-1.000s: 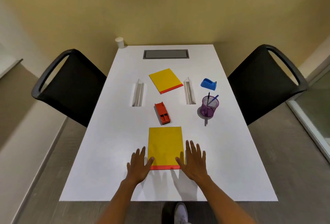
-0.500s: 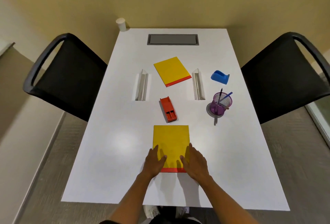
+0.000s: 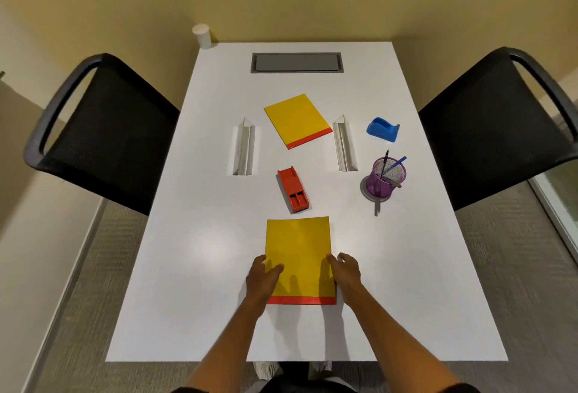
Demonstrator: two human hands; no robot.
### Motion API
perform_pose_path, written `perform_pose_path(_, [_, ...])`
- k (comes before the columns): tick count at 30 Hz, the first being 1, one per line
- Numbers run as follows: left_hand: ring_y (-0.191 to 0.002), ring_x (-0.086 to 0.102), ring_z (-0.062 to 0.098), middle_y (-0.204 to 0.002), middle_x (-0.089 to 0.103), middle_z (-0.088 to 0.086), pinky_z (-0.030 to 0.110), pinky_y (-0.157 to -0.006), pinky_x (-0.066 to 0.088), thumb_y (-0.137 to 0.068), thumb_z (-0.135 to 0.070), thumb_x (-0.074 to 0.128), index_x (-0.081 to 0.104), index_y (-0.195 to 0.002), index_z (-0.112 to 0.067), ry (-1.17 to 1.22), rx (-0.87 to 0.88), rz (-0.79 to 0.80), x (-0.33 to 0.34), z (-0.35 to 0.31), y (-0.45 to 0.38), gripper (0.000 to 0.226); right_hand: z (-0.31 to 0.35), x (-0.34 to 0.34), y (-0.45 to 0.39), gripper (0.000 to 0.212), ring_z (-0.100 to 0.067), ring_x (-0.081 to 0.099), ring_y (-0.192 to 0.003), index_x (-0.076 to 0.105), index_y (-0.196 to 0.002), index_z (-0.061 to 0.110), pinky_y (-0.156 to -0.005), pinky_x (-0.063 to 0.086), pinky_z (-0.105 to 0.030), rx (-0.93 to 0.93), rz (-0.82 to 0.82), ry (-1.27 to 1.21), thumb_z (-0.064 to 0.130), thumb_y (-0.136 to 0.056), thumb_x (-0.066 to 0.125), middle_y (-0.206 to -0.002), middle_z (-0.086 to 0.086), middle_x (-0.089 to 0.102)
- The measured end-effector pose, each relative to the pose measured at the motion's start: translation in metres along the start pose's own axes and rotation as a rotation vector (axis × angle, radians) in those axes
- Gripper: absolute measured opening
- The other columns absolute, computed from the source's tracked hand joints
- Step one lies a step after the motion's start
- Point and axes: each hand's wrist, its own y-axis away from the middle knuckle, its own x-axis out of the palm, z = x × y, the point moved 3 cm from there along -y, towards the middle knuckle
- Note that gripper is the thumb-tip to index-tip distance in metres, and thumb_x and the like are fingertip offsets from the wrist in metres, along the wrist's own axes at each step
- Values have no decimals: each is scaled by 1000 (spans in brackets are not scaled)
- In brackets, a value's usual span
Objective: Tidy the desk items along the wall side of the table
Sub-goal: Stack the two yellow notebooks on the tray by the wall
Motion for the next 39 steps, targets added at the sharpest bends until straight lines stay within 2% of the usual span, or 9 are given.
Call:
perform_pose_path(4, [-125, 52, 34, -144, 48, 15, 46, -102, 46, -91, -30, 64, 39, -143, -15, 165, -77, 58, -9, 3, -2, 60, -6, -2, -1, 52, -35, 58, -118, 52, -136, 3, -101, 50, -47, 8, 34, -22, 28, -92, 67, -134, -17, 58])
perform_pose_path(7, [-121, 53, 31, -140, 51, 14, 42, -87, 46, -91, -35, 63, 42, -142, -16, 211, -97, 64, -13, 7, 2, 58, -13, -6, -2, 52, -36, 63, -110, 58, -129, 3, -95, 54, -49, 33, 47, -108, 22, -85, 76, -125, -20, 64])
perform_pose_path(10, [-117, 57, 33, -133, 57, 15, 48, -94, 49, -91, -34, 65, 50, -136, -13, 218, -72, -48, -19, 9, 5, 52, -17, -11, -3, 48, -41, 66, -104, 63, -118, -3, -91, 55, -54, 57, 99, -221, 16, -78, 82, -113, -25, 68])
perform_pose_path(18, [-117, 57, 35, -127, 60, 16, 53, -99, 49, -91, -30, 65, 61, -122, -12, 230, -34, -185, -24, 5, 24, 36, 2, -21, 16, 28, -38, 66, -94, 60, -109, -7, -90, 54, -53, 16, 402, -361, 2, -85, 71, -109, -28, 67])
perform_pose_path(22, [-106, 61, 27, -118, 66, 12, 36, -89, 51, -88, -27, 67, 62, -119, -16, 192, 13, -268, -27, 4, 40, 33, 6, -21, 20, 20, -39, 65, -97, 57, -104, 0, -102, 46, -60, -13, 514, -392, 4, -88, 68, -104, -23, 68])
perform_pose_path(27, [-106, 60, 28, -121, 63, 17, 32, -82, 47, -87, -22, 69, 55, -128, -12, 217, 120, -371, -39, 10, 62, 44, 10, -12, 26, 19, -39, 61, -97, 56, -106, 2, -102, 42, -60, -24, 586, -431, 6, -90, 65, -106, -22, 66])
perform_pose_path(31, [-120, 54, 33, -134, 54, 19, 40, -95, 46, -85, -31, 72, 38, -142, -15, 291, 85, -483, -56, 27, 78, 69, 10, 8, 37, 6, -34, 65, -92, 57, -95, 7, -96, 46, -55, -18, 612, -536, 4, -92, 61, -105, -19, 68])
perform_pose_path(35, [-127, 49, 39, -144, 42, 21, 51, -106, 43, -83, -34, 74, 23, -149, -10, 644, -70, -346, -71, 49, 90, 87, 14, 40, 57, 18, -36, 65, -102, 56, -111, 7, -94, 49, -54, -18, 665, -616, 4, -93, 59, -115, -18, 66])
perform_pose_path(39, [-95, 67, 35, -114, 66, 25, 46, -92, 52, -82, -14, 73, 56, -120, 8, 956, -10, -179, -94, 67, 108, 47, 22, 87, 90, 37, -39, 60, -115, 52, -127, 10, -89, 55, -51, -34, 759, -656, 1, -92, 59, -126, -18, 62])
